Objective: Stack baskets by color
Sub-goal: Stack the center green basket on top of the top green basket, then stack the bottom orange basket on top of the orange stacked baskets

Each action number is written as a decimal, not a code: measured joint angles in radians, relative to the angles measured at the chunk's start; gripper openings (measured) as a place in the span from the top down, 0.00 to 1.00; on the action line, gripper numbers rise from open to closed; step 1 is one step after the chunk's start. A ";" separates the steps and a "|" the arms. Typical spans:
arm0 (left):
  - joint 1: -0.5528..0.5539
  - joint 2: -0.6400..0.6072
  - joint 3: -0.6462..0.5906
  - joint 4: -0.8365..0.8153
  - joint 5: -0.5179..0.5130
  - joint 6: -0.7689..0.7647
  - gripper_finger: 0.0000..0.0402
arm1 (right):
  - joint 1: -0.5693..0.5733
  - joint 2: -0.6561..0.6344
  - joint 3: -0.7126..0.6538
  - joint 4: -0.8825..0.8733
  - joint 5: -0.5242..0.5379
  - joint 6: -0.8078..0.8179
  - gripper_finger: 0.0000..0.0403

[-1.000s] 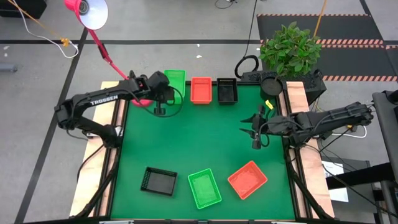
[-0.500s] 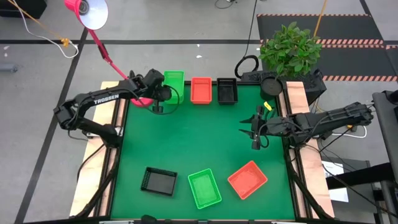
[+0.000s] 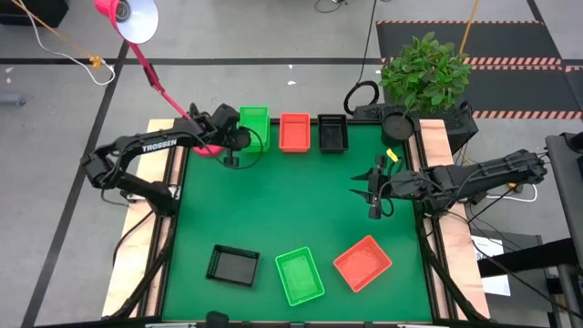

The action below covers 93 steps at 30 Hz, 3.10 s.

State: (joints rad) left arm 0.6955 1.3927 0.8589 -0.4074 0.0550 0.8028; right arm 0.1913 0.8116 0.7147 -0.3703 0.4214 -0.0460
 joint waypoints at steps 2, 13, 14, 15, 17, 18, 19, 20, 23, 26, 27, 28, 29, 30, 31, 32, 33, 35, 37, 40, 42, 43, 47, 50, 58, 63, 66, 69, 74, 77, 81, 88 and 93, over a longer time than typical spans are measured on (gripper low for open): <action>0.000 0.012 0.000 0.010 0.001 -0.012 0.92 | 0.000 0.000 0.000 0.000 0.000 0.000 0.64; 0.004 0.049 0.000 0.025 -0.032 -0.032 0.85 | 0.000 0.000 0.000 0.000 0.001 0.003 0.64; 0.005 0.050 0.000 0.025 -0.033 -0.037 0.84 | 0.000 0.000 0.000 0.000 0.001 0.003 0.64; 0.004 0.050 0.000 0.026 -0.034 -0.044 0.83 | 0.000 0.000 0.000 0.000 0.001 0.003 0.64; 0.004 0.050 0.000 0.042 -0.034 -0.059 0.80 | 0.000 0.000 0.000 0.000 0.001 0.004 0.64; 0.004 0.050 0.000 0.050 -0.035 -0.066 0.78 | 0.000 0.000 0.000 0.000 0.001 0.004 0.64; 0.004 0.050 0.000 0.054 -0.037 -0.076 0.76 | 0.000 0.000 0.000 0.000 0.001 0.005 0.64; 0.004 0.050 0.000 0.060 -0.040 -0.084 0.73 | 0.000 0.000 0.000 0.000 0.001 0.008 0.64; 0.004 0.050 0.000 0.086 -0.065 -0.117 0.66 | 0.000 0.000 0.000 0.000 0.001 0.020 0.64; 0.003 0.047 0.000 0.112 -0.076 -0.174 0.61 | 0.000 0.000 0.000 0.000 0.001 0.039 0.64; 0.003 0.040 0.000 0.112 -0.077 -0.192 0.60 | 0.000 0.000 0.000 0.000 0.001 0.044 0.64; 0.003 0.034 0.000 0.112 -0.077 -0.205 0.59 | 0.000 0.000 0.000 0.001 0.001 0.054 0.64; 0.001 0.028 0.000 0.113 -0.077 -0.214 0.58 | 0.000 0.000 0.000 0.001 0.001 0.065 0.64; -0.004 0.025 0.000 0.114 -0.077 -0.215 0.57 | 0.000 0.000 0.000 0.004 0.001 0.074 0.64; -0.006 0.022 0.000 0.114 -0.077 -0.214 0.57 | 0.000 0.000 0.000 0.008 0.001 0.085 0.64; -0.010 0.020 0.000 0.113 -0.077 -0.214 0.57 | 0.000 0.000 0.000 0.014 0.001 0.096 0.64; -0.011 0.019 0.000 0.116 -0.077 -0.214 0.57 | 0.000 0.000 0.000 0.021 0.001 0.106 0.64; -0.017 0.018 0.000 0.125 -0.077 -0.214 0.57 | 0.000 0.000 0.000 0.044 0.001 0.116 0.64; -0.021 0.018 0.000 0.126 -0.078 -0.215 0.57 | 0.000 0.001 0.000 0.067 0.001 0.116 0.64; -0.030 0.008 0.000 0.119 -0.081 -0.225 0.57 | 0.000 0.003 0.000 0.081 0.001 0.124 0.64; -0.039 -0.010 0.000 0.115 -0.082 -0.233 0.57 | 0.000 0.009 0.000 0.086 0.001 0.137 0.64; -0.045 -0.018 0.001 0.112 -0.083 -0.237 0.57 | 0.000 0.013 0.000 0.085 0.001 0.139 0.64; -0.076 -0.080 0.001 0.097 -0.083 -0.270 0.57 | 0.000 0.041 0.000 0.095 0.001 0.143 0.64; -0.104 -0.141 0.001 0.086 -0.083 -0.314 0.57 | 0.000 0.068 0.000 0.118 -0.001 0.140 0.64; -0.232 -0.300 0.001 0.051 -0.084 -0.441 0.57 | 0.000 0.123 0.000 0.137 -0.005 0.143 0.64; -0.332 -0.353 0.001 0.027 -0.083 -0.522 0.57 | 0.000 0.146 0.000 0.222 -0.041 0.172 0.64; -0.386 -0.362 0.001 0.028 -0.090 -0.535 0.57 | 0.000 0.170 0.000 0.276 -0.081 0.173 0.64; -0.438 -0.361 0.001 0.027 -0.114 -0.555 0.57 | 0.005 0.207 0.000 0.308 -0.086 0.202 0.64; -0.517 -0.350 0.001 0.017 -0.142 -0.589 0.57 | 0.028 0.308 0.000 0.355 -0.085 0.283 0.64; -0.564 -0.352 0.001 0.004 -0.165 -0.622 0.57 | 0.060 0.376 0.000 0.439 -0.086 0.322 0.64; -0.624 -0.351 0.001 -0.009 -0.204 -0.654 0.57 | 0.118 0.457 0.036 0.498 -0.085 0.358 0.64; -0.700 -0.351 0.001 -0.007 -0.230 -0.695 0.57 | 0.245 0.597 0.228 0.411 -0.083 0.380 0.64; -0.741 -0.351 0.001 -0.007 -0.242 -0.708 0.57 | 0.331 0.715 0.371 0.315 -0.083 0.422 0.64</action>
State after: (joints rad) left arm -0.0459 1.0412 0.8600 -0.4149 -0.1870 0.0945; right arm 0.5228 1.5267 1.0860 -0.0555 0.3386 0.3761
